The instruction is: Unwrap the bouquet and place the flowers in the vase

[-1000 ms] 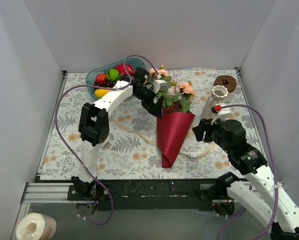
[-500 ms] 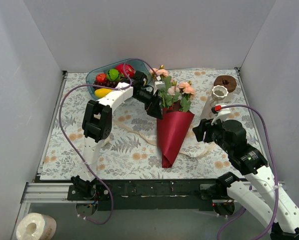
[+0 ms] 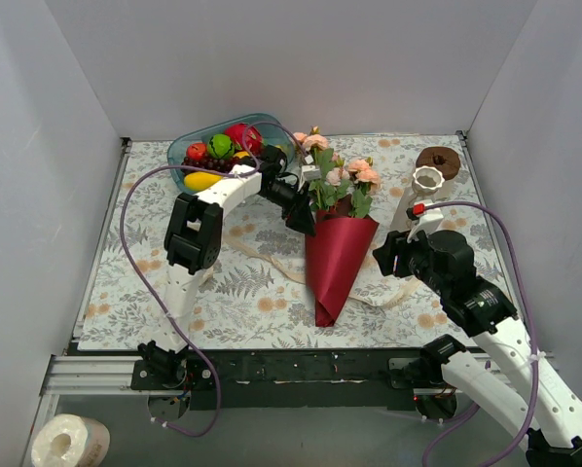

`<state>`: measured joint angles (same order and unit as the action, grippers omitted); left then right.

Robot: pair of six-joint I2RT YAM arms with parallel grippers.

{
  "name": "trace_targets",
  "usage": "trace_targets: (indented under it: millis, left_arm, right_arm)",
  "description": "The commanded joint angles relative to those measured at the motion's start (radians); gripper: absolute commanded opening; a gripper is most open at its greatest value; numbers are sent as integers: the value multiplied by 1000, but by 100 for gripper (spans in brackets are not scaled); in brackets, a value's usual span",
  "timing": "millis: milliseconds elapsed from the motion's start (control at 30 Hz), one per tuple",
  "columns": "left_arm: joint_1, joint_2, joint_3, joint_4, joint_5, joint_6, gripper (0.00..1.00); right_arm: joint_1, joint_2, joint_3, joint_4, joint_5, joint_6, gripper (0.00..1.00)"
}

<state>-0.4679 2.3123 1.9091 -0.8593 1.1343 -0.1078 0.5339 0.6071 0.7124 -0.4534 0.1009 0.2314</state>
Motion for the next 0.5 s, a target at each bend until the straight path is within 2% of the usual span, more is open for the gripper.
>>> trace_targets:
  millis: [0, 33, 67, 100, 167, 300, 367, 400, 467]
  left_arm:
    - [-5, 79, 135, -208, 42, 121, 59]
    - [-6, 99, 218, -265, 42, 153, 51]
    - [-8, 119, 246, -355, 42, 202, 37]
    - [-9, 139, 269, -386, 42, 221, 31]
    - [-9, 134, 260, -403, 38, 238, 27]
    - [-9, 59, 179, -310, 38, 209, 24]
    - [-9, 29, 179, -293, 32, 200, 14]
    - [-9, 24, 198, -296, 30, 194, 6]
    - [-11, 18, 226, -317, 27, 185, 0]
  right_arm:
    - [-2, 3, 53, 28, -1, -7, 61]
    - [-2, 3, 52, 30, -1, -9, 61]
    - [-2, 3, 52, 32, -1, -7, 61]
    - [-2, 3, 52, 33, -1, -6, 61]
    - [-2, 8, 56, 32, -6, -3, 61]
    - [-2, 11, 64, 28, -4, 0, 60]
    - [-2, 8, 68, 25, -1, 0, 61]
    - [-2, 8, 70, 22, -1, 0, 61]
    - [-2, 5, 70, 22, 0, 5, 60]
